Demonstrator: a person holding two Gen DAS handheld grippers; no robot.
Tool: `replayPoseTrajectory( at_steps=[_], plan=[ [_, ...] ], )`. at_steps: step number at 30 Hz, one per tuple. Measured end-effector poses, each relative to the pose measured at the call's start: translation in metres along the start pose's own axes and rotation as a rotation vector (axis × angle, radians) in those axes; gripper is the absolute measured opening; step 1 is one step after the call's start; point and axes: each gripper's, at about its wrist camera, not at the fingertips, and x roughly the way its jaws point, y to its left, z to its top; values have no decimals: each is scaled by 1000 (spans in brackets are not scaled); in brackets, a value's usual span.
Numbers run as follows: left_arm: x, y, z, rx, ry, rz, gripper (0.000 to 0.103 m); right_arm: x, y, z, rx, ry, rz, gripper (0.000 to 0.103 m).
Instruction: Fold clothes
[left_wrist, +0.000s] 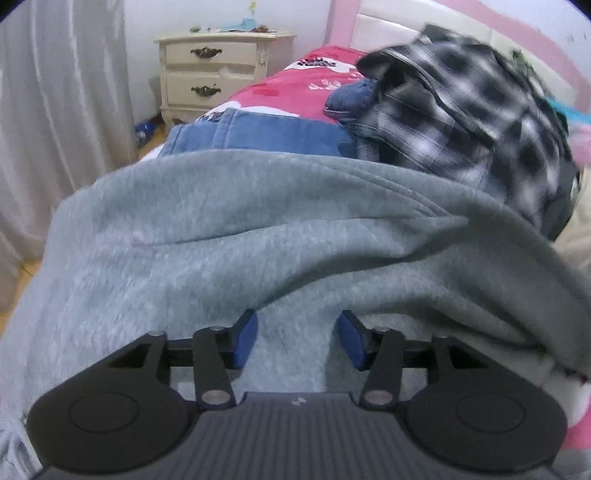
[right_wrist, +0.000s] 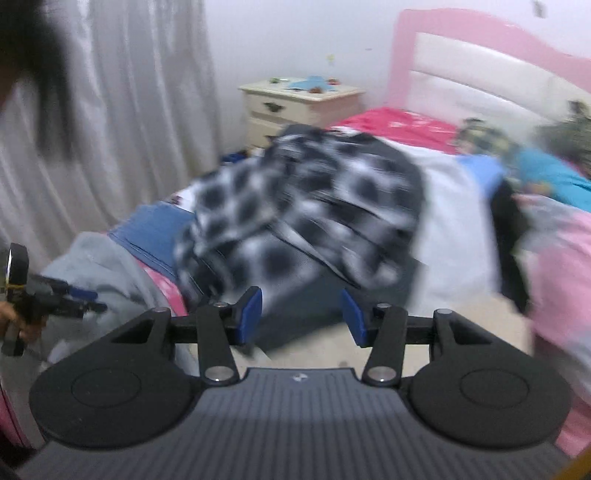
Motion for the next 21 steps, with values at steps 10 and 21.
replayPoseTrajectory(
  at_steps=[10,21],
  plan=[
    [-6,-29,-3,56,-4,144,55,28,-48,-111,204,217,26,47],
    [-85,-79,-19,-8,-49,272,54,176,-89,-63,426,-65,135,46]
  ],
)
